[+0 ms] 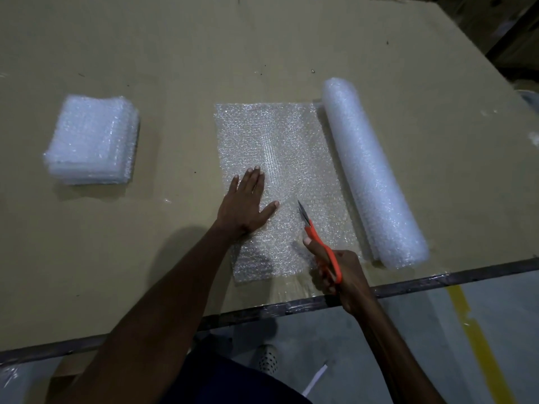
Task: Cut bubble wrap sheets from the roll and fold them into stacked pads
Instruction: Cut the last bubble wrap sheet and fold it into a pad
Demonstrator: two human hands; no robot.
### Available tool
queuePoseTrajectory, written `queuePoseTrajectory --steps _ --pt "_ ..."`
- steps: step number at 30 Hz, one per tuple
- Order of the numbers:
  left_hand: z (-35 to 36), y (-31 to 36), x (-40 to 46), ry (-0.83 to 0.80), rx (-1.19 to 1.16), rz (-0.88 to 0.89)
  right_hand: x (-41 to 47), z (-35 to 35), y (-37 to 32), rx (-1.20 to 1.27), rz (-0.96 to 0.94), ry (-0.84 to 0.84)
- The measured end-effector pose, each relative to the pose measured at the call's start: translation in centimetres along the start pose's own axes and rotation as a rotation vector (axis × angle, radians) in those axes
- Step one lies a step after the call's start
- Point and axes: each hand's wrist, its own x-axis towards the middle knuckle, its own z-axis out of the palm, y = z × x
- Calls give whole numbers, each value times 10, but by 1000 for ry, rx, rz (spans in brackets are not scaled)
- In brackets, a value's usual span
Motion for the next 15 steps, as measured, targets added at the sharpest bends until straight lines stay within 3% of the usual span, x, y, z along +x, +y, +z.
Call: queuePoseTrajectory --steps 15 --pt "-1 -1 0 -7 6 -4 12 8 -8 29 -21 2"
